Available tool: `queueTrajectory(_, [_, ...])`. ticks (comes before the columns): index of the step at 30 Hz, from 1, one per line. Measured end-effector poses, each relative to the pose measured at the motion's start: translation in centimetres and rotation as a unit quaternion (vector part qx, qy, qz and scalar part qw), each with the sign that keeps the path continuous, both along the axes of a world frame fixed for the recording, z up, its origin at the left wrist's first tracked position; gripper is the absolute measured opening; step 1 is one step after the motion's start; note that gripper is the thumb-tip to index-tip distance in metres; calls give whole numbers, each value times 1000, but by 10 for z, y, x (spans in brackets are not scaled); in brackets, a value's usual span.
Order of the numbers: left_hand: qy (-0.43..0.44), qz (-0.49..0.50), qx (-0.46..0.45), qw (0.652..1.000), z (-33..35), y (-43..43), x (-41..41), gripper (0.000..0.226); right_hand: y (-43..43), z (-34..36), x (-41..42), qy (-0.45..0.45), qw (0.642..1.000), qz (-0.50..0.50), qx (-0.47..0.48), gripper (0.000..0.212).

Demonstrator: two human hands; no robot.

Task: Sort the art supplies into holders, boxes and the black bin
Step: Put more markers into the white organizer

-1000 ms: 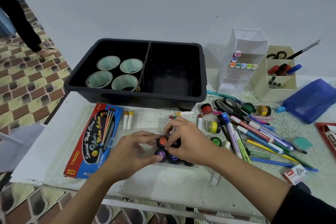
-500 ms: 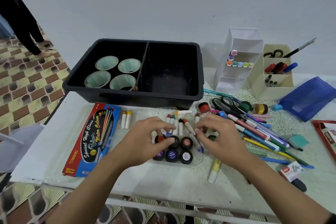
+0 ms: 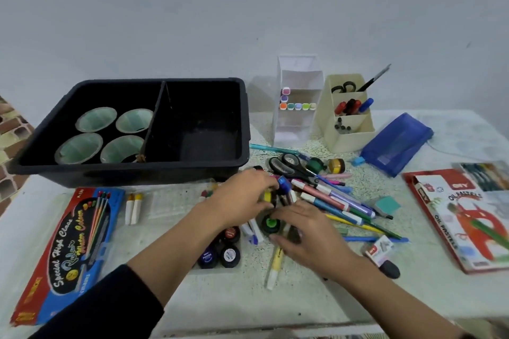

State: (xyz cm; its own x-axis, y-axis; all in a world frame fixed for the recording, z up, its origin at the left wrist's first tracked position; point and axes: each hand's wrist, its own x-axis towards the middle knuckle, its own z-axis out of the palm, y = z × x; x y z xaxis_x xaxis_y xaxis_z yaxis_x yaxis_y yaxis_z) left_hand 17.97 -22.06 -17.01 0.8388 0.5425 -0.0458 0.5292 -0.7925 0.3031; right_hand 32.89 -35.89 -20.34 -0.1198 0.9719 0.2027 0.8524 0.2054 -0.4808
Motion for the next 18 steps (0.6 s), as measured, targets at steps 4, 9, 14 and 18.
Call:
queueTrajectory(4, [-4,-4,-19,1000,-5,5,0,41,0,2,2,75,997,-23,-16,31])
queueTrajectory(9, [-65,2,-45,997,2,0,-19,40,0,18,6,181,981,-66,9,33])
queueTrajectory(14, [-117,35,-97,988,36,-13,-76,38,12,35,-11,227,974,-25,10,34])
queueTrajectory(18, [-166,107,-130,972,49,-19,-141,29,26,43,-46,234,972,27,17,33])
